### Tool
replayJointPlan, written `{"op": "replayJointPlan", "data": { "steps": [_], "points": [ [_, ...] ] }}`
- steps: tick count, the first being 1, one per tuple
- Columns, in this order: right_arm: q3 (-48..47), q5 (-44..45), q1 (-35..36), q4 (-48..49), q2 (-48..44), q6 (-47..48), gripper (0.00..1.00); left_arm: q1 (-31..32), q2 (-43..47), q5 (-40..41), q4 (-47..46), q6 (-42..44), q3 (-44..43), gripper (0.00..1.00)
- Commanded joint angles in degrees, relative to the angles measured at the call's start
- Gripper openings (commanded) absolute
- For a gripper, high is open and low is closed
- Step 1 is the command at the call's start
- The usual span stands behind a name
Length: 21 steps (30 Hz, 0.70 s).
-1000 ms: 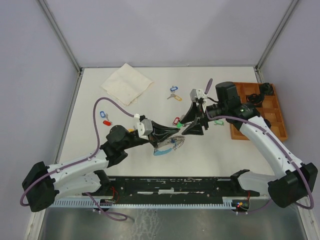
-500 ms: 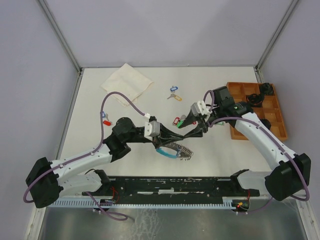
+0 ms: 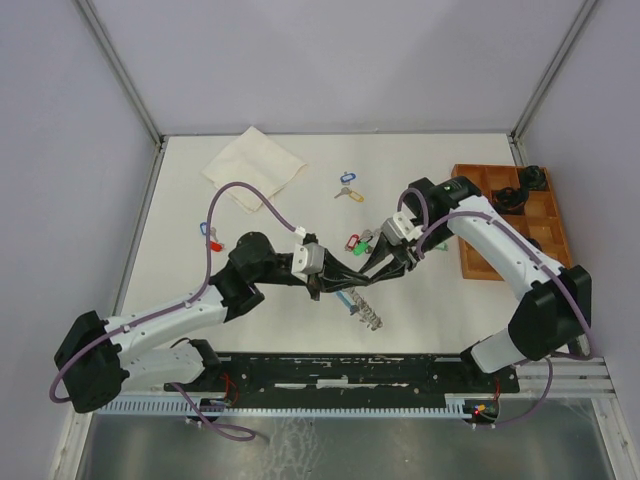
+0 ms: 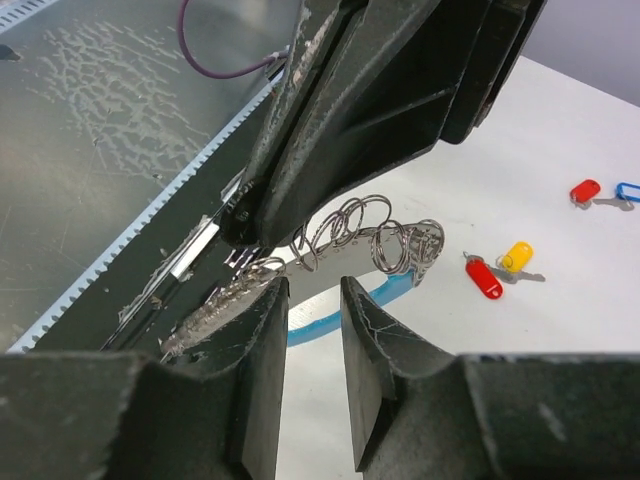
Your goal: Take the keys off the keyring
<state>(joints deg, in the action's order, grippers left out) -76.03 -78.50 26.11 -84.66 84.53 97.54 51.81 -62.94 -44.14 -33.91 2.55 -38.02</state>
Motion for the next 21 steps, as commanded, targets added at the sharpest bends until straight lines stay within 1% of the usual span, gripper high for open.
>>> {"op": "replayJointPlan", "data": {
  "steps": [1, 16, 21],
  "points": [
    [-1.7, -4.6, 0.7, -16.2, 2.0, 15.0, 0.35, -0.2, 0.1, -2.1, -3.0, 2.2, -3.1, 0.03],
    [-0.4, -6.1, 2.3, -16.3, 3.3, 15.2, 0.34, -0.2, -1.3, -1.1, -6.7, 1.2, -2.9, 0.03],
    [-0.1, -6.0, 2.9, -16.3, 4.0, 15.4, 0.29, -0.2, -1.6, -0.2, -7.5, 1.1, -2.9, 0.03]
  ]
}}
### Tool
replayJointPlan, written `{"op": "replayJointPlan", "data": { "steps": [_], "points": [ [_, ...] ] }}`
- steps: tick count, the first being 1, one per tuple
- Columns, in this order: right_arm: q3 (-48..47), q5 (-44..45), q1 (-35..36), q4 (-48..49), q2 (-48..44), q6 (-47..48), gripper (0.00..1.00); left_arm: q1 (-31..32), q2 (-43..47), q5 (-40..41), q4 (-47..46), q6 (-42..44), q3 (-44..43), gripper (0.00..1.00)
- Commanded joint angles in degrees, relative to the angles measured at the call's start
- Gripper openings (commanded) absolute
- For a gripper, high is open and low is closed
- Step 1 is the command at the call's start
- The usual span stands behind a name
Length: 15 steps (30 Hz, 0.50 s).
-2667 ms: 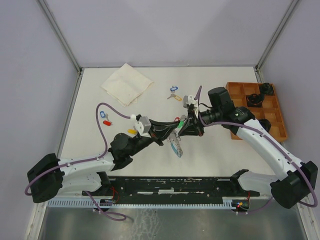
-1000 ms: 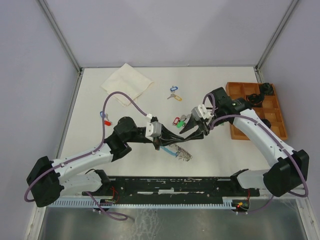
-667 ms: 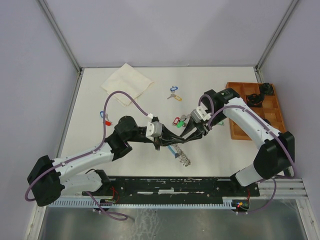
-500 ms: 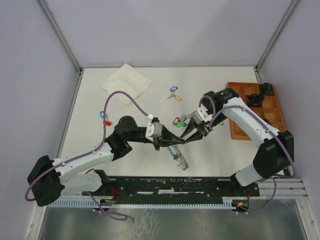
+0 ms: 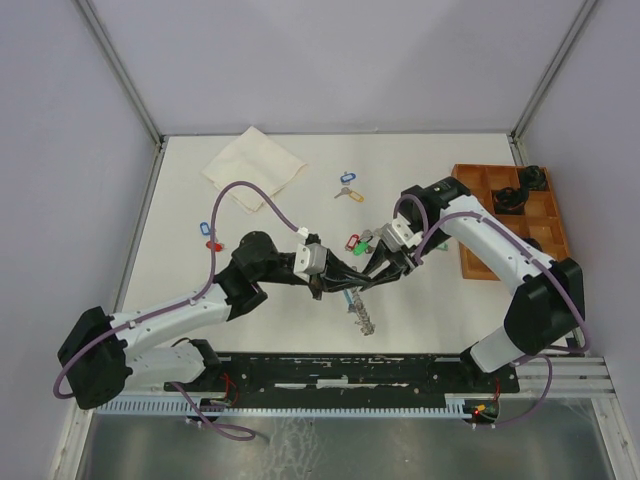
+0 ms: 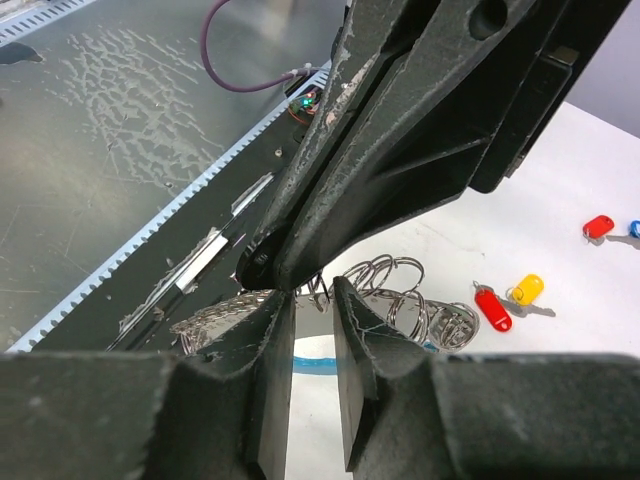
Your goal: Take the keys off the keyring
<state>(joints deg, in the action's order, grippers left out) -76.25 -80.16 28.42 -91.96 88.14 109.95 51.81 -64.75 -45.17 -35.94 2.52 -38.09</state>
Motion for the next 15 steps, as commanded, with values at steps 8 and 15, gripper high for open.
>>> {"op": "replayJointPlan", "data": {
  "steps": [8, 15],
  "points": [
    [0.5, -4.1, 0.9, -9.0, 1.2, 3.4, 0.23, -0.2, 0.8, 2.3, -6.9, 1.0, -2.2, 0.03],
    [0.4, -4.3, 1.0, -9.0, 0.9, 3.1, 0.02, -0.3, 1.2, 2.8, -7.0, 1.0, -1.8, 0.03]
  ]
}}
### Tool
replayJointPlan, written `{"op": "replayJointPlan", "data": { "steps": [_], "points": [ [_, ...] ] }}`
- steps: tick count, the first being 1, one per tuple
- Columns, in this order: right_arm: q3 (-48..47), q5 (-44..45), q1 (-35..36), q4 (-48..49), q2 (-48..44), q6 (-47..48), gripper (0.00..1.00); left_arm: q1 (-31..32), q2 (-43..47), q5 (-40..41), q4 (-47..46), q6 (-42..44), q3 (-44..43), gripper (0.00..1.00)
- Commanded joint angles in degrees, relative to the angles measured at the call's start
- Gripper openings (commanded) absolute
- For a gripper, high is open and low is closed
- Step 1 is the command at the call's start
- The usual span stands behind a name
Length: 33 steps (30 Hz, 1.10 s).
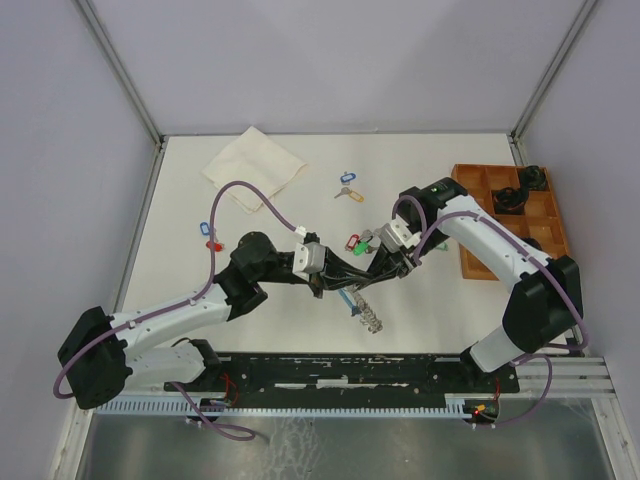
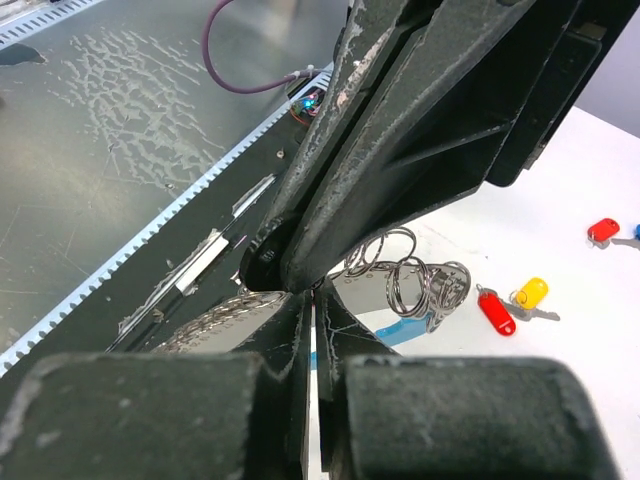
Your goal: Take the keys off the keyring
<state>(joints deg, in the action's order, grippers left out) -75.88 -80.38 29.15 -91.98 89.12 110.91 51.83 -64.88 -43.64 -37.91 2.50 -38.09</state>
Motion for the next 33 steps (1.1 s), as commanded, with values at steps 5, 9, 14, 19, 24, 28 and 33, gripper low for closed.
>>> {"op": "replayJointPlan", "data": {
  "steps": [5, 9, 14, 19, 24, 28, 33],
  "points": [
    [-0.6, -4.7, -0.1, -8.9, -0.2, -0.1, 0.01, -0.2, 2.6, 1.7, -4.9, 1.2, -1.0, 0.03],
    [-2.1, -6.1, -1.8, -8.9, 0.6, -5.4, 0.01, -0.3, 4.4, 2.3, -3.8, 2.0, 0.0, 0.03],
    [-3.7, -6.7, -2.4, -8.9, 1.6, -10.5, 0.01, -0.2, 5.4, 2.7, -3.8, 2.1, 1.1, 0.03],
    [-5.0, -7.1, -2.5, -8.9, 2.8, -13.8, 0.01, -0.2, 5.9, 3.7, -3.9, 2.4, 1.8, 0.03],
    [-5.8, -8.5, -3.4, -9.0, 3.6, -17.9, 0.01, -0.2, 6.3, 6.8, -5.3, 2.5, 3.5, 0.03],
    [-6.4, -8.5, -3.8, -9.1, 3.9, -20.1, 0.01, -0.2, 6.8, 10.0, -9.3, 1.7, 5.9, 0.03],
    [-8.3, -8.1, -4.0, -8.9, 4.6, -22.3, 0.01, -0.2, 6.4, 12.0, -12.3, 1.1, 7.1, 0.03]
  ]
}}
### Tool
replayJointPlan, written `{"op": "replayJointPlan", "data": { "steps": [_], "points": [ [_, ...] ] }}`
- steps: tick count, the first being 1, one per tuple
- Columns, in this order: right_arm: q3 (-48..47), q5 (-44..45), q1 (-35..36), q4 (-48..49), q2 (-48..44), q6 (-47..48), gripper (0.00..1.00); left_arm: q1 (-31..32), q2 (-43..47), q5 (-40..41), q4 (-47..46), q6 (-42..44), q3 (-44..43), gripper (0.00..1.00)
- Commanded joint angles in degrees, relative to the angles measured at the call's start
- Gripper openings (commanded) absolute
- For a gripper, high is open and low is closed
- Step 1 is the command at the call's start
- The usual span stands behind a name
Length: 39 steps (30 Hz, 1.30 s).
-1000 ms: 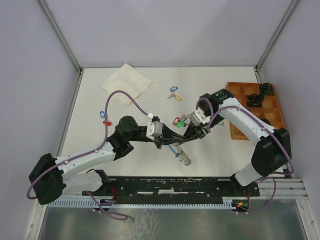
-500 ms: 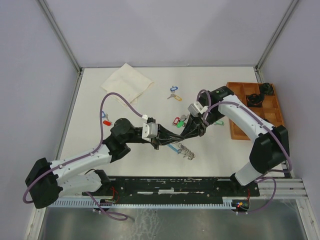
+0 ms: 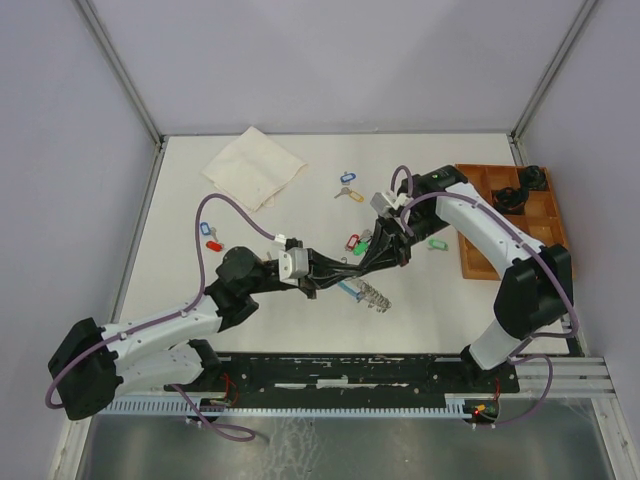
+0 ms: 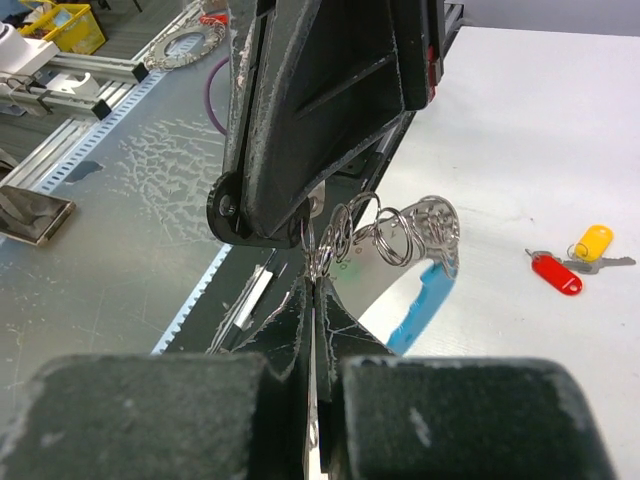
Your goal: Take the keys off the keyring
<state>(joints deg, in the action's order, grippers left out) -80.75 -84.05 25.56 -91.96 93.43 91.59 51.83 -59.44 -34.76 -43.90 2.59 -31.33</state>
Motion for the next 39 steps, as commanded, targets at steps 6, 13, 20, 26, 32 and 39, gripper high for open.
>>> {"op": "replayJointPlan", "data": {
  "steps": [6, 13, 20, 26, 32, 39],
  "points": [
    [-7.3, -2.0, -0.4, -8.9, 0.9, -7.1, 0.01, -0.2, -0.4, 5.7, -8.7, 1.3, 0.7, 0.03],
    [-11.3, -2.8, -0.4, -8.9, 2.7, -13.3, 0.01, -0.1, -2.3, 8.4, -15.1, -0.4, 1.4, 0.03],
    [-13.7, -2.4, -0.4, -8.9, 3.6, -16.2, 0.01, 0.0, -3.0, 12.6, -19.2, -1.6, 2.5, 0.03],
    [-20.5, 3.8, 0.1, -8.9, 4.8, -15.7, 0.01, -0.1, -2.0, 14.4, -18.7, -1.2, 1.8, 0.03],
    [-24.1, 13.7, 3.1, 2.9, 4.1, -28.6, 0.01, -0.6, -1.7, 15.9, -12.8, 2.9, -1.7, 0.03],
    [-15.3, 21.7, 5.7, 26.9, -4.1, -47.1, 0.01, -2.4, -0.8, 18.7, -12.0, 4.5, -2.2, 0.03]
  ]
}}
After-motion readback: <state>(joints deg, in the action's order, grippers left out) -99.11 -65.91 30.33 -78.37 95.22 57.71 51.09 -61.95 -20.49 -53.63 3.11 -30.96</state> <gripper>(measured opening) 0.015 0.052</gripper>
